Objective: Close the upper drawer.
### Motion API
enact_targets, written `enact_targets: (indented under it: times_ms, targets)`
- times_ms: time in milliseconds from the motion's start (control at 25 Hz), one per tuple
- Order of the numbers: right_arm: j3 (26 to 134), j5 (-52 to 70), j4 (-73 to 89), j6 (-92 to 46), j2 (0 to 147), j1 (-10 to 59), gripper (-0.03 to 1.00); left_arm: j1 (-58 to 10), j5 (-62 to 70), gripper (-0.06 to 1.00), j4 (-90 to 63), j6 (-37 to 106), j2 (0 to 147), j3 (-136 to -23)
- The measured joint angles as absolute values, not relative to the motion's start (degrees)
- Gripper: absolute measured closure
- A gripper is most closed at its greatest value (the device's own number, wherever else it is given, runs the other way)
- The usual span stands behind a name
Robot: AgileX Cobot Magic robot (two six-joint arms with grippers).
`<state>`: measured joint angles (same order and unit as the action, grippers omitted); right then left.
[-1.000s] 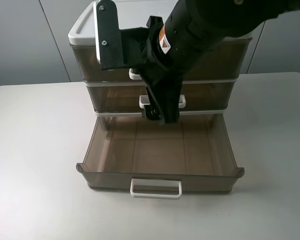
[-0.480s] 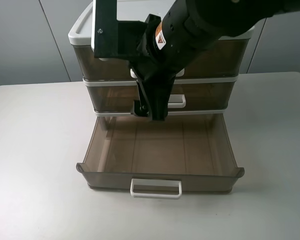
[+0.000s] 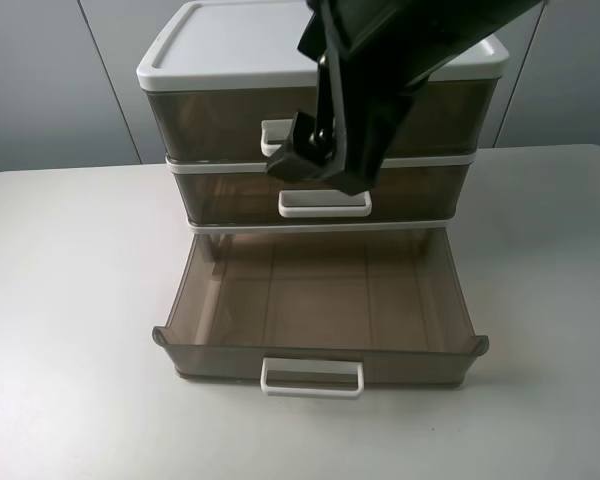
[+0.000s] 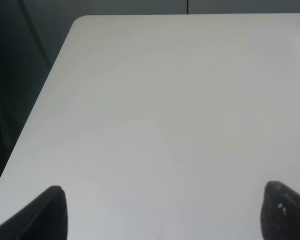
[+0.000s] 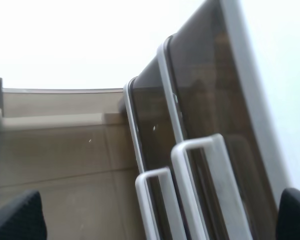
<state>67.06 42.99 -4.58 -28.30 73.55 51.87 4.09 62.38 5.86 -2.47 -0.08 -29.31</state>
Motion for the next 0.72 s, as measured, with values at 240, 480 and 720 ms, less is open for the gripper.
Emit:
enact_targets:
  times_ms: [240,480,720]
  targets:
    - [65.2,52.8,-4.0,-21.2,58.2,51.9,0.27,4.1,62.4,0.20,5.9,-2.5,-0.1,-29.3]
    - [57.7,60.6,-3.9,-11.2,38.7,51.9,0.27,4.1,62.4,0.20,5.9,-2.5,-0.1,-29.3]
    - [52.0,66.9,-3.6,-3.8,20.0,51.9,0.27,4.1,62.4,0.20,5.9,-2.5,-0.1,-29.3]
